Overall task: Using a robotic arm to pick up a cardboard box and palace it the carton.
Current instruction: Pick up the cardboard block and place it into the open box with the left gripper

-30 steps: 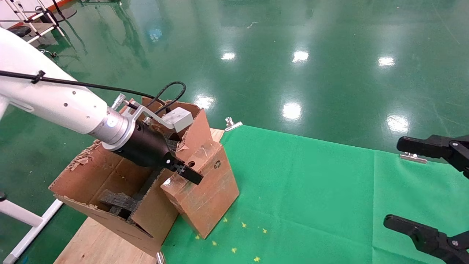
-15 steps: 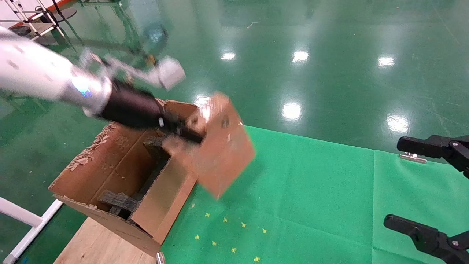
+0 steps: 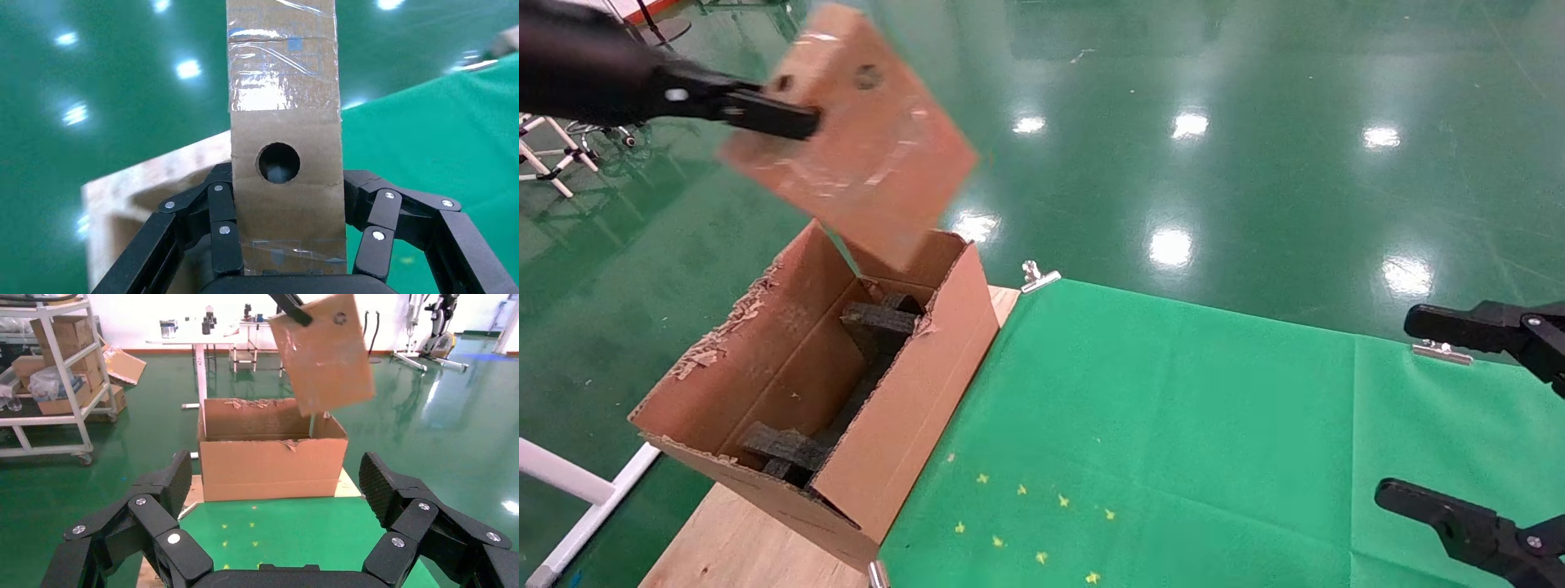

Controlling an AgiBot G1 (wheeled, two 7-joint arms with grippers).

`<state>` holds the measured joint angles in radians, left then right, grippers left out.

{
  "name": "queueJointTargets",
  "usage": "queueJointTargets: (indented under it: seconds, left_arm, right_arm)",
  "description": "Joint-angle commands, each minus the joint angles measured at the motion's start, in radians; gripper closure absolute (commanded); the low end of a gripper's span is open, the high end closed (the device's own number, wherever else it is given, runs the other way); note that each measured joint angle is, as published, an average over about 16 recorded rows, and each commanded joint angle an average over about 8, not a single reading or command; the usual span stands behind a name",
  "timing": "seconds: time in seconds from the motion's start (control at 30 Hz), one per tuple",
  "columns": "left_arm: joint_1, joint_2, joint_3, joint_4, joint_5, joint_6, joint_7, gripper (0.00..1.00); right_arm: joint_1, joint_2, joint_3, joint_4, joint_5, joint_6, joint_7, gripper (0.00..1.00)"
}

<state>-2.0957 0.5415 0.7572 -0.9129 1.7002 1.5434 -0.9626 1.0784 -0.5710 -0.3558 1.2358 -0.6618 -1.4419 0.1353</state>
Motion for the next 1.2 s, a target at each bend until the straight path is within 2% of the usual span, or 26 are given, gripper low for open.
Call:
queueJointTargets:
  seconds: [0.03, 0.27, 0.47, 1.2]
  left_arm:
    - [-0.027, -0.023, 0.005, 0.026, 0.034, 0.006, 0.025, 1.00]
    - [0.013, -0.077, 0.038, 0.144, 0.077, -0.009, 0.119, 1.00]
    - [0.077, -0.093, 0.054, 0.250, 0.082, -0.063, 0.200, 1.00]
    - [0.219, -0.020, 0.076, 0.551, 0.100, -0.281, 0.340, 1.00]
  right_arm:
    - [0.000, 0.000, 0.000, 0.000, 0.000, 0.000, 0.000, 0.00]
    - [0.000, 0.000, 0.000, 0.000, 0.000, 0.000, 0.000, 0.00]
    - [0.000, 0.000, 0.000, 0.000, 0.000, 0.000, 0.000, 0.00]
    - [0.000, 0.000, 0.000, 0.000, 0.000, 0.000, 0.000, 0.00]
